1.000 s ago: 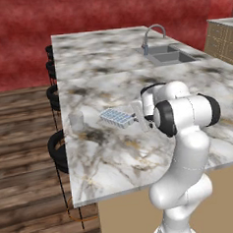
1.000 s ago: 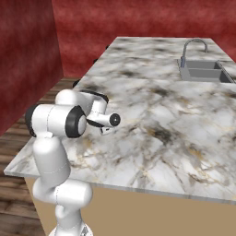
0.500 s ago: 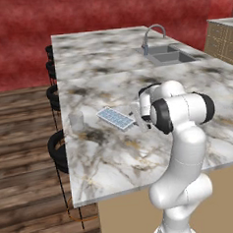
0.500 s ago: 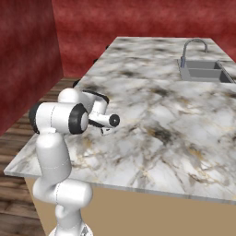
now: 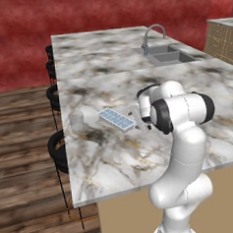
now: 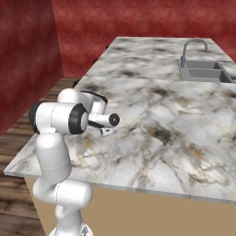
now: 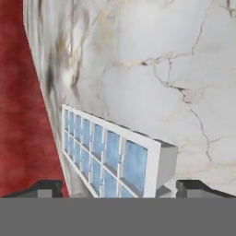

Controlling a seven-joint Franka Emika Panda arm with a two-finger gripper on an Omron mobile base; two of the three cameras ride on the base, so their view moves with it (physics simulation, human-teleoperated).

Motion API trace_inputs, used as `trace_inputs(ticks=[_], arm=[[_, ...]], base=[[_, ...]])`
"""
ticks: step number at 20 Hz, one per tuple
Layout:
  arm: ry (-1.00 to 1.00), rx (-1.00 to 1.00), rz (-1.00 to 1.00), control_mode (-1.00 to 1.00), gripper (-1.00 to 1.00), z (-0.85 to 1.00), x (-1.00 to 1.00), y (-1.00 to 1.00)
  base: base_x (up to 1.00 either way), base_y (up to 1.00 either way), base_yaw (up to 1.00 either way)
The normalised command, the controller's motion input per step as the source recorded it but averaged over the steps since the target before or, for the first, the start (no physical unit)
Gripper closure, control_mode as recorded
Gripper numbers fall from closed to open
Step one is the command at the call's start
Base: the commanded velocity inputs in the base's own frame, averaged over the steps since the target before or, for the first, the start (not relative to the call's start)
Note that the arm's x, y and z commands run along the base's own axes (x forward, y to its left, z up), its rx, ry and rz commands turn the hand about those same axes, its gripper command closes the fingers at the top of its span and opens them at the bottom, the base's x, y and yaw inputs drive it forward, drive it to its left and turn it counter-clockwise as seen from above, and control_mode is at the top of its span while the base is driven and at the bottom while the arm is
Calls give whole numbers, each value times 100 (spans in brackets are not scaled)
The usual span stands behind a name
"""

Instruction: Open the freezer door, pick up the ice cube tray from the freezer, and place it on the dining counter.

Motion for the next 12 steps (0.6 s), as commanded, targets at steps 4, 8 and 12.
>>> trace_inputs(ticks=[4, 8, 12], arm=[[18, -2, 0, -100, -100, 19, -29, -17], [14, 0, 0, -100, -100, 55, -33, -23], [12, 0, 0, -100, -100, 70, -41, -6]], base=[[0, 0, 0], [0, 0, 0], [0, 0, 0]])
